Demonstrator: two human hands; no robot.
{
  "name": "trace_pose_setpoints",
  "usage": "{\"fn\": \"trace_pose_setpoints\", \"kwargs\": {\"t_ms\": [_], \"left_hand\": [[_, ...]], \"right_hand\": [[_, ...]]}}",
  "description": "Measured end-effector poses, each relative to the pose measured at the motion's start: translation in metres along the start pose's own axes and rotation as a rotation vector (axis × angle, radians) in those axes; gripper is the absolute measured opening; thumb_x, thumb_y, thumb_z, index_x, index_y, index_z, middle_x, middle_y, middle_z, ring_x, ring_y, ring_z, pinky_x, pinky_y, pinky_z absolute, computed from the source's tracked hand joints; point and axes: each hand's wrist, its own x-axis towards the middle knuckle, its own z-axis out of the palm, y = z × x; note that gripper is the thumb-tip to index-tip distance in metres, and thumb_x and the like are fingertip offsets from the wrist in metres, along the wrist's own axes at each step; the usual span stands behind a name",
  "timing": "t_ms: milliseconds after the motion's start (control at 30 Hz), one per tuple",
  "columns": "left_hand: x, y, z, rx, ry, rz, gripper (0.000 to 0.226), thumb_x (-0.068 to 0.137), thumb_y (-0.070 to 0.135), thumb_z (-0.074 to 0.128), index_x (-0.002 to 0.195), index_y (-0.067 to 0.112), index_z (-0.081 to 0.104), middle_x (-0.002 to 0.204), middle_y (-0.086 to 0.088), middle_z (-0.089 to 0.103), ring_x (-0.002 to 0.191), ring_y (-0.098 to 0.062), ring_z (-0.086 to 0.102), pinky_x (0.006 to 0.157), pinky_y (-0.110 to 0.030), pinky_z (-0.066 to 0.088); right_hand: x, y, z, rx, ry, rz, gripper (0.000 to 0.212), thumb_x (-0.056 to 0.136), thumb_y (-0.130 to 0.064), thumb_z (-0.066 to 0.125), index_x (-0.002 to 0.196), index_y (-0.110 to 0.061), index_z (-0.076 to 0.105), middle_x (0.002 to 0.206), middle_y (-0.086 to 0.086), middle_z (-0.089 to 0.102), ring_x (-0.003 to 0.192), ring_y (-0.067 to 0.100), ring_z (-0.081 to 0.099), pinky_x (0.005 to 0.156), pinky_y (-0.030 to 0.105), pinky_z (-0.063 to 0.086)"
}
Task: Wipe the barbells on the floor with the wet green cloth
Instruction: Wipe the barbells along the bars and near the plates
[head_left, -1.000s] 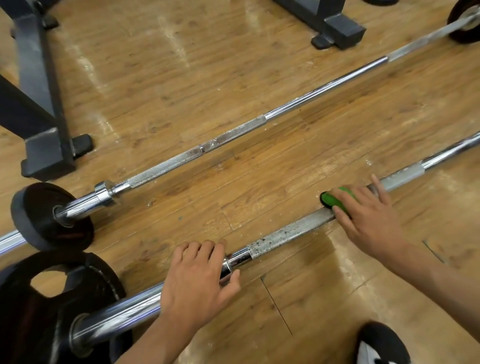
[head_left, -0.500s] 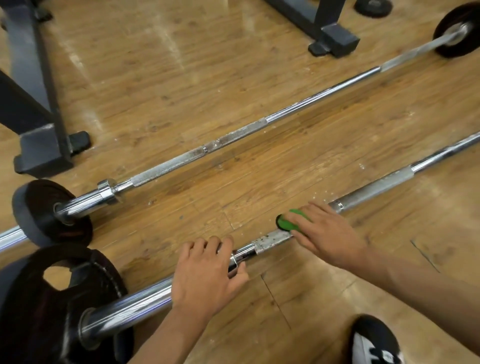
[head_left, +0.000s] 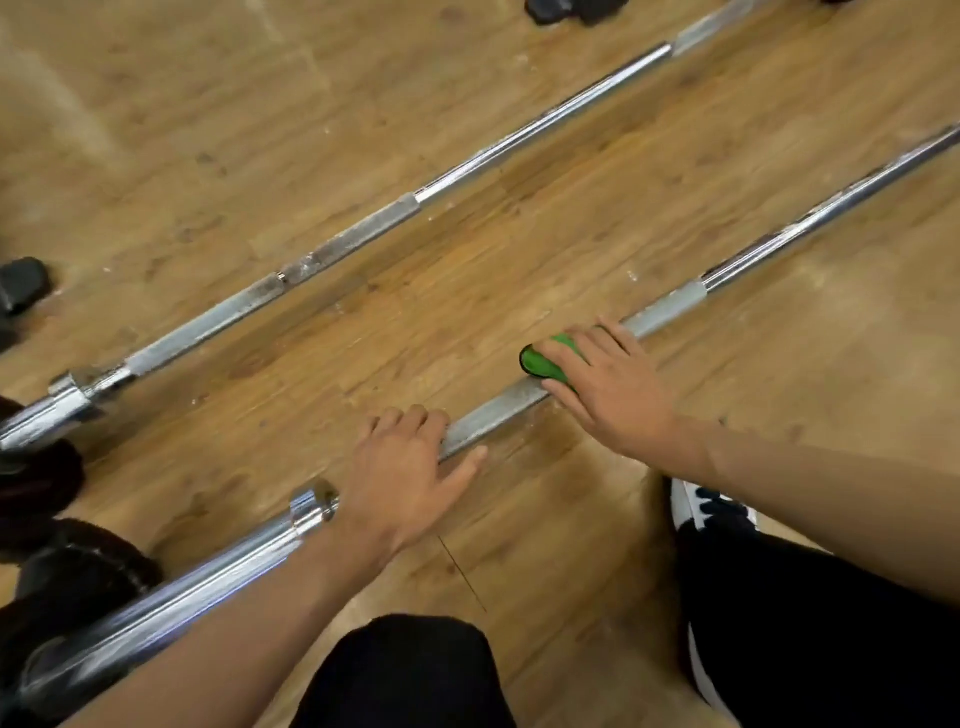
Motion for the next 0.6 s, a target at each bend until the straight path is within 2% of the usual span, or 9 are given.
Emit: {"fn": "trace_pose_setpoints", "kwargs": {"t_ms": [67,133,233,367,467,600], "left_hand": [[0.017,0.025,0.014,0.045,0.000,-0.044,0.073,0.098,0.076,0.018,0.106,0.025,0.068,0.094,0.001,0.071,0.090,-0.028,0.064,0.082,-0.042,0.043],[0.026,0.039,0.019,0.046,0.039,-0.169,0.059,0.101,0.066,0.029,0.095,0.023,0.069,0.081,0.002,0.070,0.078,-0.030,0.064,0.073,-0.040,0.046],[0.032,0.038,0.024,0.055,0.106,-0.202,0.056,0.102,0.059,0.035,0.087,0.018,0.070,0.075,0.000,0.067,0.072,-0.032,0.062,0.065,-0.039,0.046],[0.040,0.036,0.021,0.091,0.087,-0.238,0.068,0.103,0.065,0.026,0.080,0.017,0.068,0.071,0.001,0.065,0.068,-0.031,0.061,0.052,-0.035,0.043],[0.045,0.032,0.022,0.101,0.142,-0.229,0.058,0.101,0.058,0.037,0.079,0.015,0.069,0.070,-0.001,0.065,0.067,-0.032,0.063,0.053,-0.034,0.042],[0.055,0.028,0.020,0.121,0.128,-0.253,0.072,0.105,0.064,0.024,0.074,0.016,0.067,0.069,-0.002,0.063,0.067,-0.033,0.061,0.055,-0.034,0.036]], "right_hand": [[-0.003,0.010,0.013,0.034,0.139,-0.083,0.037,0.112,-0.045,0.036,0.131,-0.019,0.053,0.105,0.010,0.065,0.101,0.032,0.062,0.101,0.045,0.042],[0.003,0.018,0.020,0.067,0.262,-0.132,0.030,0.108,-0.041,0.048,0.125,-0.018,0.057,0.095,0.008,0.064,0.088,0.030,0.061,0.091,0.045,0.047],[0.010,0.010,0.028,0.166,0.399,0.012,0.023,0.097,-0.034,0.061,0.113,-0.019,0.068,0.087,0.005,0.066,0.078,0.028,0.062,0.084,0.043,0.050],[0.020,0.003,0.025,0.241,0.358,0.096,0.021,0.092,-0.032,0.063,0.104,-0.020,0.076,0.082,0.002,0.067,0.077,0.025,0.062,0.086,0.041,0.046],[0.028,0.004,0.026,0.251,0.345,0.141,0.021,0.091,-0.033,0.064,0.103,-0.021,0.078,0.082,0.002,0.067,0.075,0.025,0.061,0.087,0.041,0.044],[0.040,0.006,0.029,0.242,0.346,0.126,0.022,0.091,-0.034,0.065,0.103,-0.020,0.077,0.081,0.002,0.067,0.074,0.025,0.061,0.084,0.040,0.041]]}}
